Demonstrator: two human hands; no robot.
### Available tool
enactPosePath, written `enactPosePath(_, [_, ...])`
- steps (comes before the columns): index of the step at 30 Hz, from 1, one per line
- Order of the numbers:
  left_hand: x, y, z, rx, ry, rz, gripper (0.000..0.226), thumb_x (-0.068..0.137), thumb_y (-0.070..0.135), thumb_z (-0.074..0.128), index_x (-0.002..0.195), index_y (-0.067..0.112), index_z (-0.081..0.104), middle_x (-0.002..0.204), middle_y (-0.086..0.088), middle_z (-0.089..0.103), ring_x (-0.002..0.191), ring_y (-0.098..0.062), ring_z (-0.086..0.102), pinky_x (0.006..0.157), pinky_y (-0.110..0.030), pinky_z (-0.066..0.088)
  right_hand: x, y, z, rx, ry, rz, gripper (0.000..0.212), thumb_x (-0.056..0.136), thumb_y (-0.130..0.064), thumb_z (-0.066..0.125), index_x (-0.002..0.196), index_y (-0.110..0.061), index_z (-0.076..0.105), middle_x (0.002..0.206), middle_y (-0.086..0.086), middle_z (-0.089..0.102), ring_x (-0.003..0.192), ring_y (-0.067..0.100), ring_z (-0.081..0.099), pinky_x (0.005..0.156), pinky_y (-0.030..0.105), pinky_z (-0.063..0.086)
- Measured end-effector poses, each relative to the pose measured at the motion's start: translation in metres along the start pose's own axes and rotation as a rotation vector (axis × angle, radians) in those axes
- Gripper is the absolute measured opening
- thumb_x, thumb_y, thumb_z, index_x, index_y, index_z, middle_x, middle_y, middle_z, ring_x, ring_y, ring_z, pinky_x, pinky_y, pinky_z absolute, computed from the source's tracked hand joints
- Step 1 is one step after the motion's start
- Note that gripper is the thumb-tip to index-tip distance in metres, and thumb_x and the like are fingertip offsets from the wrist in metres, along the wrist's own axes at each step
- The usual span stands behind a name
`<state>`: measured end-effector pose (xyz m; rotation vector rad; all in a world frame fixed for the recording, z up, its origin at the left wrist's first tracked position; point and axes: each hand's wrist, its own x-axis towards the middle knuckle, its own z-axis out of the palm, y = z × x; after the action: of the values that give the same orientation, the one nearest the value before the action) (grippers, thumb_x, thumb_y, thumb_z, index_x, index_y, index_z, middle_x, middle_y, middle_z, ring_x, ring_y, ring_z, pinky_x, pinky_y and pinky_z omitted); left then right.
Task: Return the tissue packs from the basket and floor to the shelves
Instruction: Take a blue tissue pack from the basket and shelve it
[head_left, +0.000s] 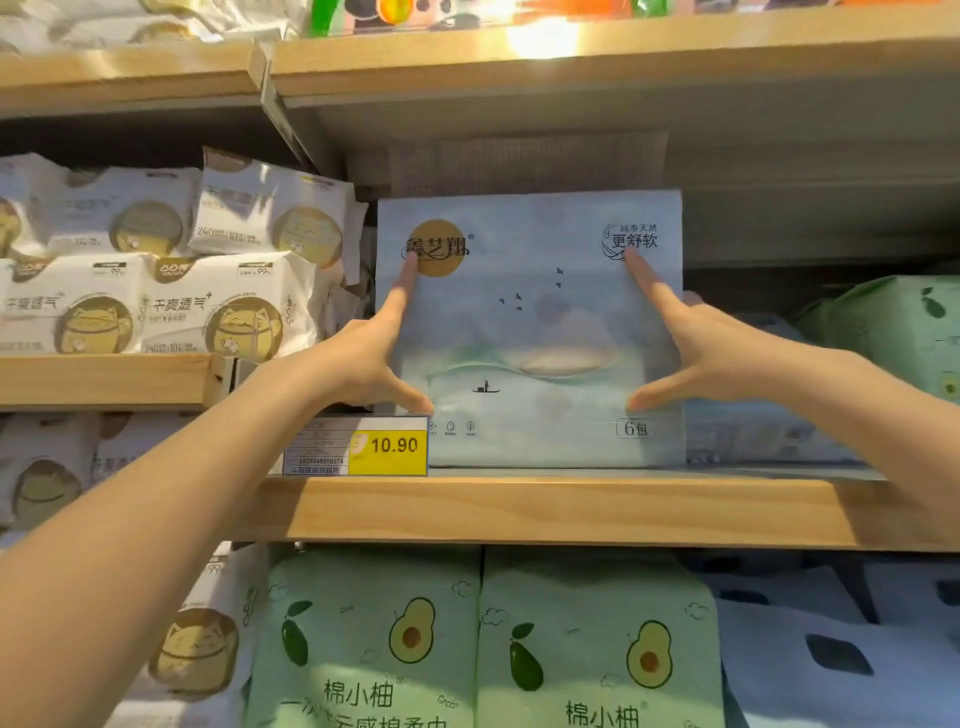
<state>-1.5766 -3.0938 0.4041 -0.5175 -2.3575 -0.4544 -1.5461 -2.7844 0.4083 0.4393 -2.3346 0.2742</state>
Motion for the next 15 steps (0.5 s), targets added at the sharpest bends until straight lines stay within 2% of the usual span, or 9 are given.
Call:
enactPosePath(2, [0.005,-0.001,0.003,0.002,-0.018,-0.016,0.134,0.067,0.033,0.080,0.130,0.045,-0.038,0.145,-0.023,0.033,0.122,-0.035,0.045,0.099,-0.036,0.035,0.004,-0.001,0.002,-0.040,-0.048,0.032,0.128,0.068,-0.038,0.077,0.131,-0.045,-0.035,0.122,0.038,0.045,0.127,0.039,0.034,0.089,0.027,0.031])
enactPosePath(4, [0.012,-0.002,0.006,0.012,-0.037,-0.022,0.133,0.069,0.031,0.079,0.130,0.043,-0.038,0.141,-0.022,0.039,0.110,-0.032,0.052,0.090,-0.032,0.037,0.008,-0.002,0.004,-0.089,-0.078,0.062,0.129,0.068,-0.040,0.076,0.129,-0.045,-0.038,0.136,0.041,0.029,0.120,0.039,0.043,0.090,0.031,0.035])
enactPosePath(6, [0.018,-0.005,0.008,0.034,-0.043,-0.025,0.134,0.069,0.030,0.079,0.130,0.042,-0.039,0.137,-0.022,0.044,0.109,-0.034,0.055,0.087,-0.033,0.041,0.013,-0.002,0.006,-0.123,-0.088,0.071,0.128,0.069,-0.042,0.075,0.129,-0.044,-0.038,0.140,0.041,0.021,0.126,0.042,0.039,0.095,0.032,0.033])
enactPosePath(10, [0.029,-0.013,0.012,0.071,-0.039,-0.016,0.137,0.066,0.032,0.081,0.130,0.042,-0.040,0.141,-0.018,0.043,0.112,-0.033,0.054,0.097,-0.038,0.044,0.019,-0.001,0.009,-0.152,-0.113,0.093,0.128,0.070,-0.041,0.075,0.129,-0.045,-0.038,0.141,0.036,0.024,0.114,0.041,0.048,0.090,0.034,0.036])
enactPosePath(13, [0.036,-0.018,0.012,0.087,-0.064,-0.015,0.140,0.062,0.036,0.082,0.124,0.047,-0.042,0.144,-0.018,0.040,0.114,-0.034,0.054,0.100,-0.045,0.044,0.023,-0.002,0.009,-0.158,-0.121,0.096,0.129,0.068,-0.038,0.077,0.129,-0.047,-0.036,0.137,0.029,0.031,0.085,0.031,0.050,0.076,0.033,0.042])
enactPosePath(15, [0.039,-0.018,0.012,0.102,-0.083,-0.030,0.140,0.062,0.037,0.082,0.121,0.050,-0.044,0.147,-0.019,0.034,0.119,-0.035,0.051,0.101,-0.047,0.043,0.026,-0.001,0.008,-0.173,-0.118,0.095,0.131,0.066,-0.037,0.079,0.129,-0.048,-0.035,0.133,0.024,0.036,0.083,0.030,0.053,0.076,0.037,0.046])
